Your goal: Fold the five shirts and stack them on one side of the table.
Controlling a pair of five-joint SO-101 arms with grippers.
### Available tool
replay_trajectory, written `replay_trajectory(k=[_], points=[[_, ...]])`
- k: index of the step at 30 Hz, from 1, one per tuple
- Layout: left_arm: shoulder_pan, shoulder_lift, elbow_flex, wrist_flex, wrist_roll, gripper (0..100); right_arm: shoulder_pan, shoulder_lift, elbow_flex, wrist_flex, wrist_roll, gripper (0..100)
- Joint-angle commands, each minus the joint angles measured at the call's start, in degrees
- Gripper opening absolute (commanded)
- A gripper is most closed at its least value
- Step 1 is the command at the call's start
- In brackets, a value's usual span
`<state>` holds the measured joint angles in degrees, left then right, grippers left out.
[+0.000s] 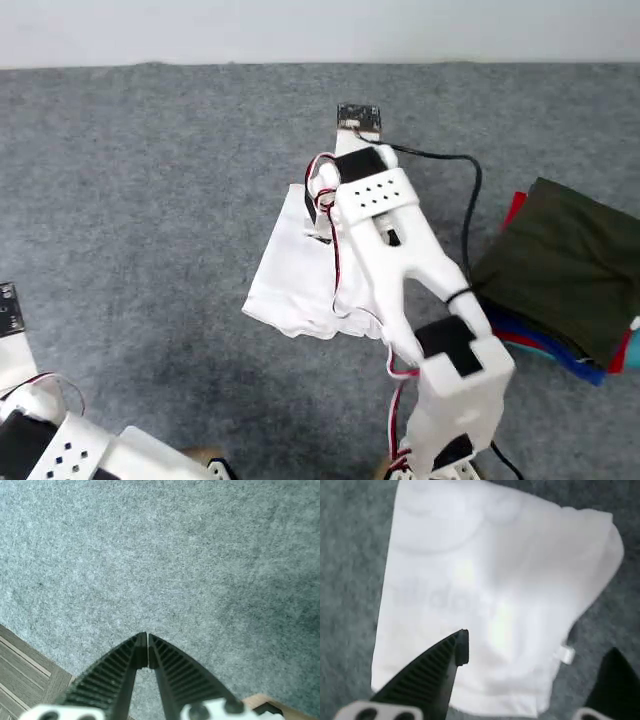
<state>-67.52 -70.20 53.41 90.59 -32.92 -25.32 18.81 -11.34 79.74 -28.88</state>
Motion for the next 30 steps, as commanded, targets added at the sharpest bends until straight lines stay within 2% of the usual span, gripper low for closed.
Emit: replay_trajectory(k=[1, 7, 12, 14, 16, 20, 23, 25, 30], points=[[0.09, -0.35, -0.57, -1.14, 0.44, 2, 0.66, 4.35, -0.53, -4.44, -2.81, 42.1], [0.09, -0.35, -0.57, -1.14, -0.09, 2, 2.07, 11.12, -0.62, -7.69, -6.42, 42.0], [0.09, -0.35, -0.57, -1.14, -4.4, 2, 2.77, 17.36, -0.62, -9.98, -7.3, 41.3], [0.09, -0.35, -0.57, -1.14, -4.4, 2, 2.86, 19.38, -0.79, -9.98, -7.38, 36.8], [0.09, -0.35, -0.48, -1.14, -4.4, 2, 2.86, 20.09, -2.11, -8.84, -7.21, 28.0], [0.09, -0.35, -0.31, -1.14, -4.4, 2, 2.95, 21.32, -5.01, -6.37, -6.33, 1.1], [0.09, -0.35, -0.22, -1.14, -4.4, 2, 3.38, 21.58, -5.01, -6.29, -1.67, 3.9], [0.09, -0.35, -0.22, -1.14, -4.4, 2, 4.18, 20.62, -5.1, -6.29, 1.85, 0.2], [0.09, -0.35, -0.31, -1.14, -4.4, 2, 4.7, 11.91, -5.1, -1.8, 7.74, 0.9]])
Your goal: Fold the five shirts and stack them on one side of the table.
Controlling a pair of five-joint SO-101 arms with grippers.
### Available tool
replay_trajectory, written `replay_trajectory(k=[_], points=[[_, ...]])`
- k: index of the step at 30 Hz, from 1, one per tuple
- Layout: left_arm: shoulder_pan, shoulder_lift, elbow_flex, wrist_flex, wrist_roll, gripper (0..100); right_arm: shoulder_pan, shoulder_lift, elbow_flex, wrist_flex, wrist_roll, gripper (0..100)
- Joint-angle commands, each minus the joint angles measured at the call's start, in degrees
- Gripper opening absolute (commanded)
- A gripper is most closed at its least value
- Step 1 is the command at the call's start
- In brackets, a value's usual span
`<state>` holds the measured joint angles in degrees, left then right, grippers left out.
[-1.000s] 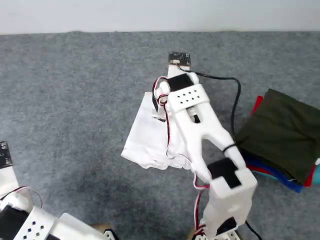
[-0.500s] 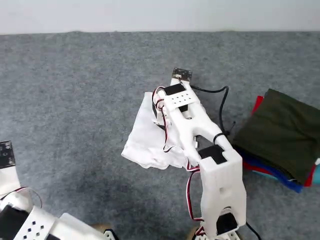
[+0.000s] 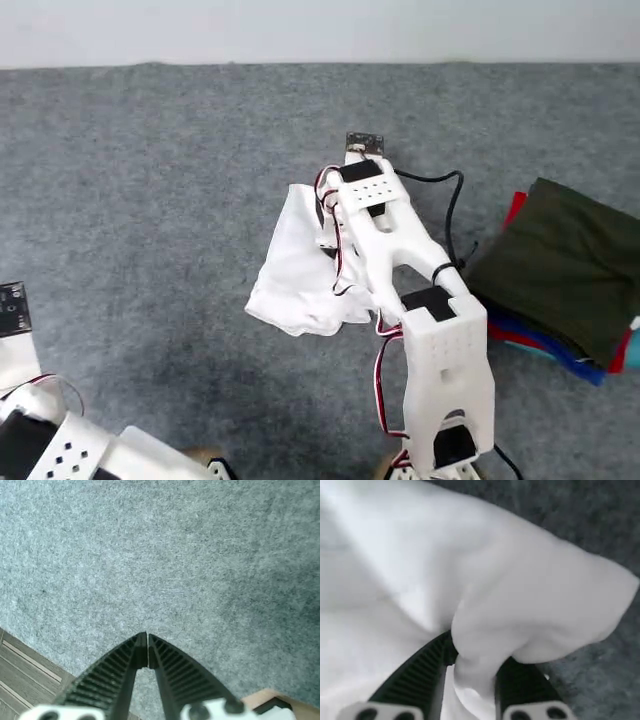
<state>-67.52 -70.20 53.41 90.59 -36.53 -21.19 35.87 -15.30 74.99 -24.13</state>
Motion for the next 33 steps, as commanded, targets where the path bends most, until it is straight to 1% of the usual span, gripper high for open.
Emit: replay_trajectory(k=[1, 9, 12, 17, 19, 21, 24, 28, 33], points=[[0.09, -0.35, -0.48, -1.14, -0.79, 2, 0.57, -7.52, -1.14, 4.26, 3.43, 0.9], [0.09, -0.35, -0.57, -1.14, -0.88, 2, 0.04, -24.75, -1.14, 14.46, 4.22, 0.9], [0.09, -0.35, -0.57, -1.14, -0.88, 2, 0.13, -30.64, -1.05, 16.75, 7.74, 0.9], [0.09, -0.35, -0.57, -1.14, -0.97, 2, 1.19, -40.22, -1.05, 20.26, 11.08, 0.9], [0.09, -0.35, -0.57, -1.14, -2.55, 2, 2.07, -44.0, -1.05, 21.49, 12.31, 0.9], [0.09, -0.35, -0.57, -1.14, -4.04, 2, 3.91, -47.69, -1.05, 22.55, 13.8, 0.9], [0.09, -0.35, -0.57, -1.14, -4.31, 2, 7.96, -53.41, -1.05, 22.64, 17.49, 0.9], [0.09, -0.35, -0.57, -1.14, -4.31, 2, 15.25, -58.68, -0.88, 22.37, 22.51, 0.9], [0.09, -0.35, -0.57, -1.14, -4.31, 2, 25.63, -59.74, -0.79, 22.2, 27.87, 0.9]])
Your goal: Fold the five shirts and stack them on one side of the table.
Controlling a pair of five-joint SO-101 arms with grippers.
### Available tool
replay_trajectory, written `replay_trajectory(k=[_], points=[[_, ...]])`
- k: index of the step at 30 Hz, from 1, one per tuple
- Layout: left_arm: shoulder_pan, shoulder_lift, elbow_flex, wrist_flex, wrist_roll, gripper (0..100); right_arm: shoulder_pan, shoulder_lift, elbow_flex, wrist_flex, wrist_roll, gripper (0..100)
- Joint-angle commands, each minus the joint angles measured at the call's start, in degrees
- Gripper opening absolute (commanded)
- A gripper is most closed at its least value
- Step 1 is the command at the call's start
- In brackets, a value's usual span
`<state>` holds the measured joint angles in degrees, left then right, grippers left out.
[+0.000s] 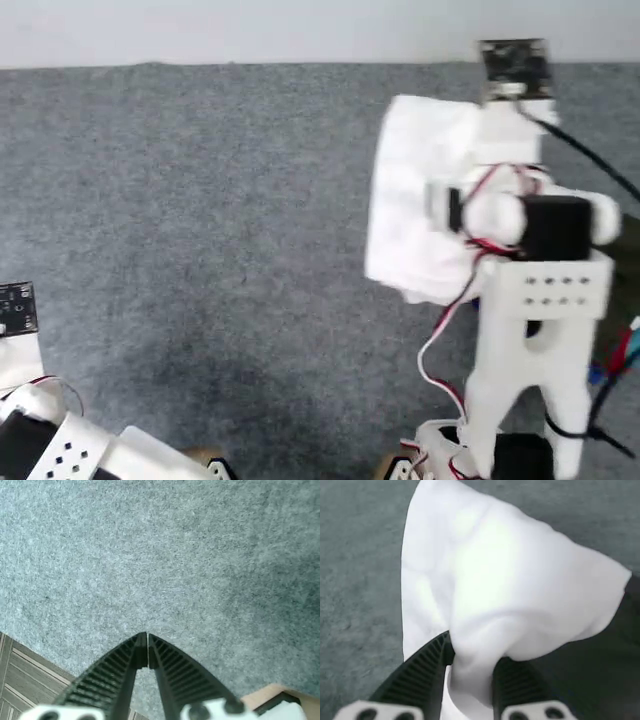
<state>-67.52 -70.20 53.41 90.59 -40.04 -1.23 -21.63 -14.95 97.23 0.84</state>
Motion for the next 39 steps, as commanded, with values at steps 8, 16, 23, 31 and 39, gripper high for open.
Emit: replay_trajectory(k=[8, 16, 23, 31, 39], points=[[0.09, -0.35, -0.66, -1.14, -0.97, 2, 20.88, 5.32, -1.05, -0.66, 8.7, 0.9], [0.09, -0.35, -0.66, -1.23, -0.97, 2, 31.08, 19.74, -1.05, -11.91, 10.99, 0.9], [0.09, -0.35, -0.66, -3.25, -0.97, 2, 33.27, 27.74, -1.49, -13.32, 14.33, 8.7], [0.09, -0.35, -0.66, -3.6, -0.97, 2, 33.63, 21.14, -7.65, -8.31, 11.08, 36.4], [0.09, -0.35, -0.66, -3.6, -0.97, 2, 29.23, 15.78, -8.53, -2.51, 11.34, 25.1]])
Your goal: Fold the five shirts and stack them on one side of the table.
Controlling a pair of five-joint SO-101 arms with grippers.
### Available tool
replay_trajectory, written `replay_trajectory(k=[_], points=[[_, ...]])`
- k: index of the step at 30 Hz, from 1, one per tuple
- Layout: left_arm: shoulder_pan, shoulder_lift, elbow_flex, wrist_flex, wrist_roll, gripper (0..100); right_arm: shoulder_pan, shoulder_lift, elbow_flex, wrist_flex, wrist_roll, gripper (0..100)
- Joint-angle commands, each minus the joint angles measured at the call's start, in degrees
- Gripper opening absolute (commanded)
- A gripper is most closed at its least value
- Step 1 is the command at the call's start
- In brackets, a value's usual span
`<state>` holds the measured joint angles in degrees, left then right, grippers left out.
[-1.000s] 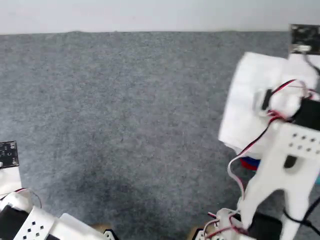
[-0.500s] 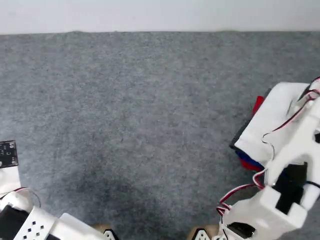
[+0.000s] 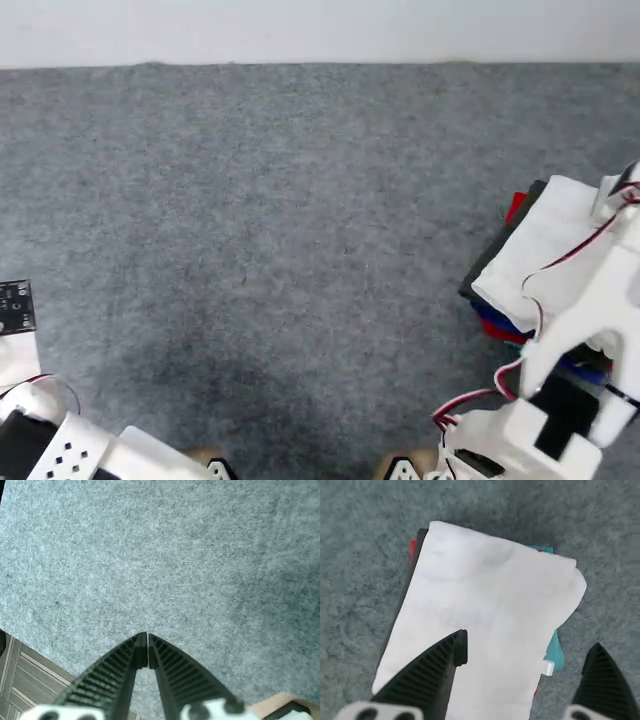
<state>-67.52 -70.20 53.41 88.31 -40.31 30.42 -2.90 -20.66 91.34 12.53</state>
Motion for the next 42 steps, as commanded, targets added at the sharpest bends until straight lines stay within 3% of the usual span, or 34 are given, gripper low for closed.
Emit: replay_trajectory(k=[1, 4, 7, 10, 16, 24, 29, 33, 42], points=[[0.09, -0.35, -0.66, -1.32, -0.7, 2, -3.47, -2.33, -2.81, 5.23, -0.35, 19.2], [0.09, -0.35, -0.66, -1.32, -0.7, 2, -6.73, 0.4, -2.81, 8.13, -0.35, 0.0], [0.09, -0.35, -0.66, -1.14, -0.7, 2, -8.4, 4.7, -2.81, 9.71, -0.79, 6.4], [0.09, -0.35, -0.66, -0.97, -0.7, 2, -10.42, 10.42, -2.81, 10.07, -0.88, 0.9], [0.09, -0.35, -0.66, -0.97, -0.7, 2, -14.81, 19.74, 1.14, 11.38, -4.04, 1.0], [0.09, -0.35, -0.66, -0.88, -0.7, 2, -15.78, 18.24, 3.08, 11.38, -5.27, 1.0], [0.09, -0.35, -0.66, -0.88, -0.7, 2, -11.47, 7.78, 2.11, 11.38, -5.01, 1.0], [0.09, -0.35, -0.66, -0.97, -0.7, 2, -4.09, 1.27, 3.6, 11.38, 1.23, 1.0], [0.09, -0.35, -0.4, -0.88, -0.7, 2, 9.01, 5.14, 18.29, 9.63, 12.04, 1.0]])
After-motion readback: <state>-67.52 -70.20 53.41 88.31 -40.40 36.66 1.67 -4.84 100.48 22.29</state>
